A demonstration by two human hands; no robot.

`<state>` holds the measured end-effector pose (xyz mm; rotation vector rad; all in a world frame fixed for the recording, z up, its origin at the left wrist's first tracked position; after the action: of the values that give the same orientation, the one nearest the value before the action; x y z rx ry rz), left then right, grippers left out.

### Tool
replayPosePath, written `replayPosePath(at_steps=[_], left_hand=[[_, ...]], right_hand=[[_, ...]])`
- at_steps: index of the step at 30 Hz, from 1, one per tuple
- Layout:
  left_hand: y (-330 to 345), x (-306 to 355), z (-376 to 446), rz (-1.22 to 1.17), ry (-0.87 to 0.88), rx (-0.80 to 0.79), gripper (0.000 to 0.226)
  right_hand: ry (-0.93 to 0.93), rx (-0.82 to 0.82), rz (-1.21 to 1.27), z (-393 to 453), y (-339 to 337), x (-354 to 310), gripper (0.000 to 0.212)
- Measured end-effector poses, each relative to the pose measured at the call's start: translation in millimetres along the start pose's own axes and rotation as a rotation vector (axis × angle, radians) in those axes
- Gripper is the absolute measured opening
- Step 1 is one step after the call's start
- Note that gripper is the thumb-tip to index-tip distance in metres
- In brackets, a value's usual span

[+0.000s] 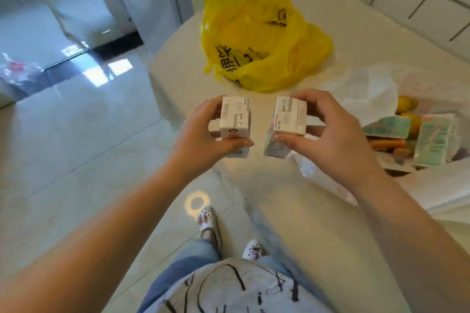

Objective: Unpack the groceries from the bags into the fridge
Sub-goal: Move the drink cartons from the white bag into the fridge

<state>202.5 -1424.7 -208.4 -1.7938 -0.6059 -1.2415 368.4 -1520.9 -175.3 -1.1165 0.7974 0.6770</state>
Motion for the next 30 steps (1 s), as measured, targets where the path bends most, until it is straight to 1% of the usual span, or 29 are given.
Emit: replayPosePath(at_steps=[3,5,8,13,17,20,22,25,30], left_hand=[[-59,-18,-22,-0.029,-0.026,0.18,0.065],[-98,-29,-35,-0.035,-0.034,0.285,0.066],[-158,-42,-49,-0.015,-0.051,0.412,0.06],[-279,-62,-70,0.002,-0.054,0.574,0.066],[-383,-69,-73,0.033,-0.019,0.64,0.077],[-450,-73,-65,0.062,-0.015,0.653,0.078],[-488,-77,-53,0.071,-0.011,0.656,0.078],[-537,-81,-28,0.079,-0.02,0.67,0.08],[-608,-90,36,0.125,-0.009,0.701,0.075]], right_hand=[[-0.074,-0.128,0.026,27,49,-25,0.057],[-0.157,-0.195,0.023,46,83,-47,0.057],[-0.284,-0.283,0.004,76,132,-89,0.057],[-0.422,-0.357,0.024,133,225,-165,0.055],[-0.478,-0.354,0.108,182,295,-225,0.058],[-0.511,-0.339,0.151,219,337,-264,0.059],[-0.529,-0.331,0.167,246,360,-283,0.055],[-0.545,-0.317,0.179,290,388,-305,0.05],[-0.568,-0.257,0.169,376,426,-320,0.048]])
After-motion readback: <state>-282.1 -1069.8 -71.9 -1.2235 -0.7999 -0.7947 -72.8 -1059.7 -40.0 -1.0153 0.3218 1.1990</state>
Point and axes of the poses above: each hand's wrist, its own z-axis towards the middle knuckle, its own y-axis out of the palm, x = y × z, the point moved 6 cm from there along z, towards the middle knuckle, and after that the axes turned 12 degrees about -y, right-handed, at the moved point
